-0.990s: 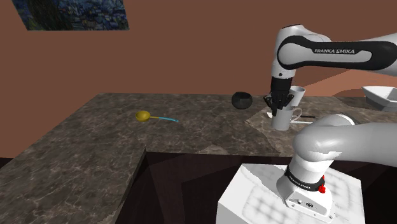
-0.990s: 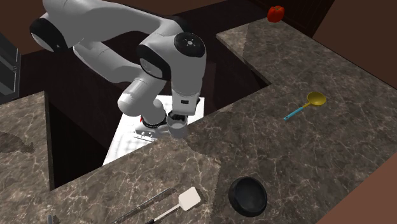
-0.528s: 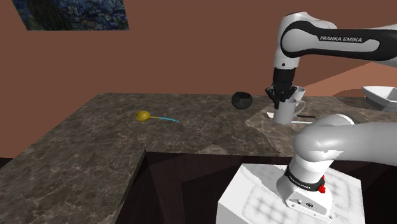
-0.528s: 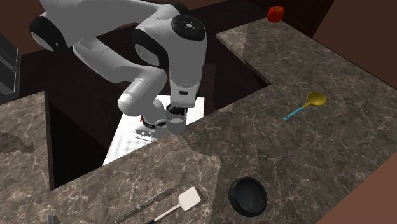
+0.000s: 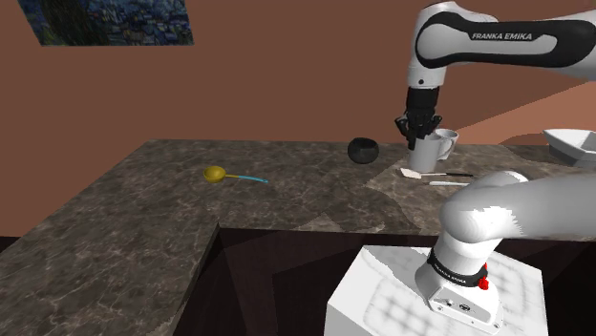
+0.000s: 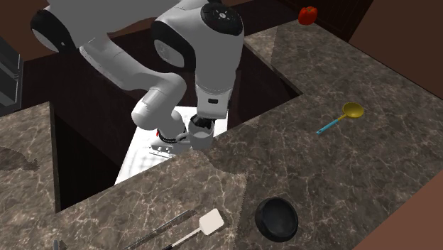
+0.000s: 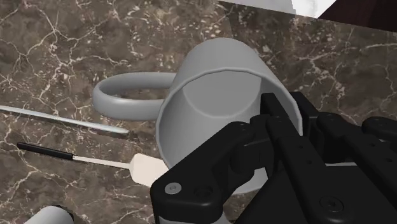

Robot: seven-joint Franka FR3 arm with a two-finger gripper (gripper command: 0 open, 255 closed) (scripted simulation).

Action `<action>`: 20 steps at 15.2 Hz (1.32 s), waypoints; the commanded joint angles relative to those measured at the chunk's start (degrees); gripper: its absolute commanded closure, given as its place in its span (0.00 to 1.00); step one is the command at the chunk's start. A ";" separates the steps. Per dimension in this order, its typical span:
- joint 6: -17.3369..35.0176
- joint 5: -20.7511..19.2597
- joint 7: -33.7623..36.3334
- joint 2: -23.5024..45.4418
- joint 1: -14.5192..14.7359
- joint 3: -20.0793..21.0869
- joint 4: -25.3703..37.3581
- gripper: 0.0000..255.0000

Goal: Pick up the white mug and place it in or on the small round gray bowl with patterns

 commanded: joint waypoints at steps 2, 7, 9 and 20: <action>2.74 -0.81 -1.26 7.31 0.21 -1.57 4.65 1.00; 6.10 -1.20 -3.50 19.46 0.80 -4.00 13.55 1.00; 6.88 -1.06 -4.48 24.19 1.07 -4.95 17.54 1.00; 5.61 2.81 -11.01 50.31 1.25 -9.45 44.58 1.00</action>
